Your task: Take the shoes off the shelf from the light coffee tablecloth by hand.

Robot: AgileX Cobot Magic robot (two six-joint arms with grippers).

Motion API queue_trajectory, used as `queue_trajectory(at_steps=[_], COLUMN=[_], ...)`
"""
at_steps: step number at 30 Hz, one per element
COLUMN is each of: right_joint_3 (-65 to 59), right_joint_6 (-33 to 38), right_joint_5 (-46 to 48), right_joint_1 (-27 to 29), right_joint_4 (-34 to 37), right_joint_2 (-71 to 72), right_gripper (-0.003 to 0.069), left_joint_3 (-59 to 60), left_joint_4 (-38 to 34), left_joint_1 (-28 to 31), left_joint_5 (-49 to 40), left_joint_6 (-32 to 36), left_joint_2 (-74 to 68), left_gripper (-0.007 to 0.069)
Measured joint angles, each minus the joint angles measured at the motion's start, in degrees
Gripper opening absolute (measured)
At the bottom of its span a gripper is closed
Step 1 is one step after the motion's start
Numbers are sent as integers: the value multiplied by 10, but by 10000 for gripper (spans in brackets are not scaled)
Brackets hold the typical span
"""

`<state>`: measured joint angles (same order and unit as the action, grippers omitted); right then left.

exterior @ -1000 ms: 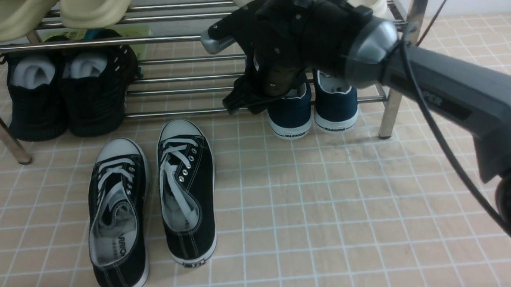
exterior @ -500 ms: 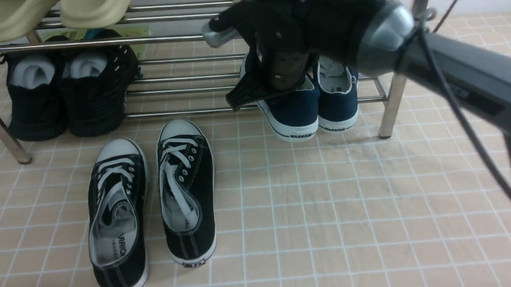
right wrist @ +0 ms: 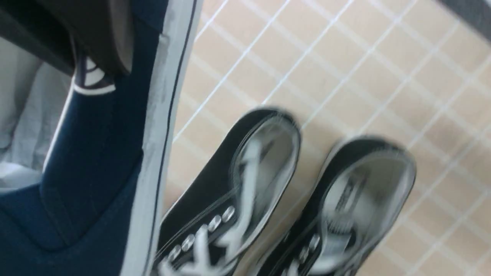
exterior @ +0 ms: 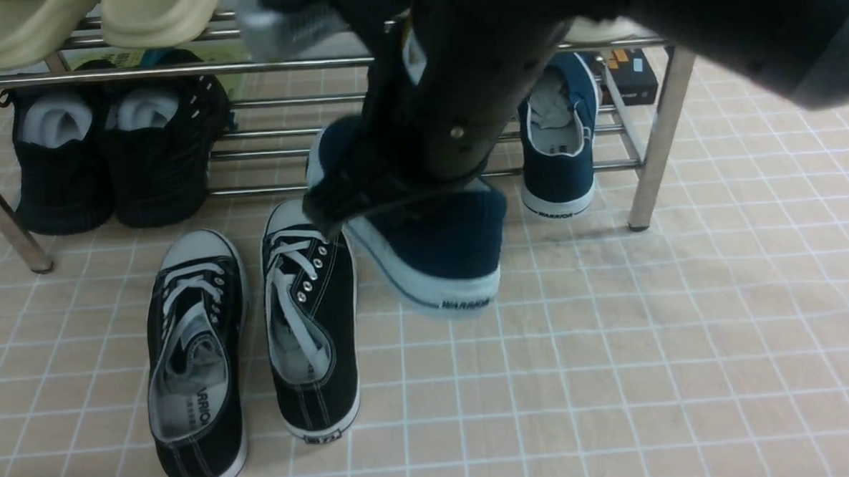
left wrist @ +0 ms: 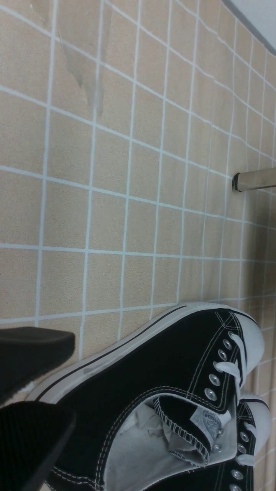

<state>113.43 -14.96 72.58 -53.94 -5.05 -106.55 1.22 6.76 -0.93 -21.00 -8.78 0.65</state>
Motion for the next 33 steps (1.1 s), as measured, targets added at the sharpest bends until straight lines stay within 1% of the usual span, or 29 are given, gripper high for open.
queue_trajectory(at_steps=[2,5,10,13,15,19,22,25,26,28,31,33], right_joint_3=[-22,-75,-108,-108,-108,-108,-108,-108,-108,-108,-108,-104], right_joint_6=[-10,-47,-101,-115,-120,-132,-161,-190,-211,-224,-237,-238], right_joint_5=[0,0,-5,-19,-53,-101,-148,-159,-163,-164,-168,-160], right_joint_1=[-5,-6,-5,-5,-1,9,19,24,25,25,24,24], right_joint_4=[7,6,-49,-73,-96,-109,-126,-136,-138,-136,-116,-97], right_joint_2=[0,0,-13,-27,-49,-74,-101,-114,-122,-127,-130,-129], right_gripper=[52,52,52,52,52,52,52,56,68,87,176,263], left_joint_3=[0,0,0,0,0,0,0,0,0,0,0,0], left_joint_4=[0,0,0,1,1,1,1,1,1,2,2,2], left_joint_1=[0,0,0,0,0,0,0,0,0,0,0,0], left_joint_5=[0,0,0,0,0,0,0,0,0,0,0,0], left_joint_6=[0,0,0,0,0,0,0,0,0,0,0,0], left_joint_2=[0,0,0,0,0,0,0,0,0,0,0,0], left_gripper=[236,237,239,240,240,240,240,240,240,240,240,240])
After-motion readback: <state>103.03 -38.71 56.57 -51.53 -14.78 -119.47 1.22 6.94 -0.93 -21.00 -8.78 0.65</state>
